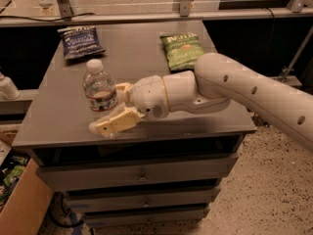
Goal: Pick water bottle
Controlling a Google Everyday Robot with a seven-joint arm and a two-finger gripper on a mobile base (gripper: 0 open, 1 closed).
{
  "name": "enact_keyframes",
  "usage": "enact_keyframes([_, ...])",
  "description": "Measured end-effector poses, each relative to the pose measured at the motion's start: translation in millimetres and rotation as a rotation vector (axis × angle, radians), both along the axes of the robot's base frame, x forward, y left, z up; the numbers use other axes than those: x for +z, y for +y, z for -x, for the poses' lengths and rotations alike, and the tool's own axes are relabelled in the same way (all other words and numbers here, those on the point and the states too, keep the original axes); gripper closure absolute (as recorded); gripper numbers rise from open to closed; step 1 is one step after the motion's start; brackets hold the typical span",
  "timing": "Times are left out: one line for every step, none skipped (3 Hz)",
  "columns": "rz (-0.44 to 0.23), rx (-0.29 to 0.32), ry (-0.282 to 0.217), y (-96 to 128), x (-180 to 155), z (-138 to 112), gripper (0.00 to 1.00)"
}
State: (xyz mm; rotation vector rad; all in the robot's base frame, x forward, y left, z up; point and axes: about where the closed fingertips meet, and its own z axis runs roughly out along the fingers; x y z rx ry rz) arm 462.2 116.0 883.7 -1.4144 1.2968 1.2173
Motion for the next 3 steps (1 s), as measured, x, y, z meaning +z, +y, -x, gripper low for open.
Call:
enact_keyframes([-0.016, -0.008, 0.001, 7, -2, 1, 0.63])
enact_keyframes([-0.036, -0.018, -0.013, 10, 6, 0, 0.87])
enact_keyframes([-0.058, -0.027, -0.062, 13, 31, -7, 1.00])
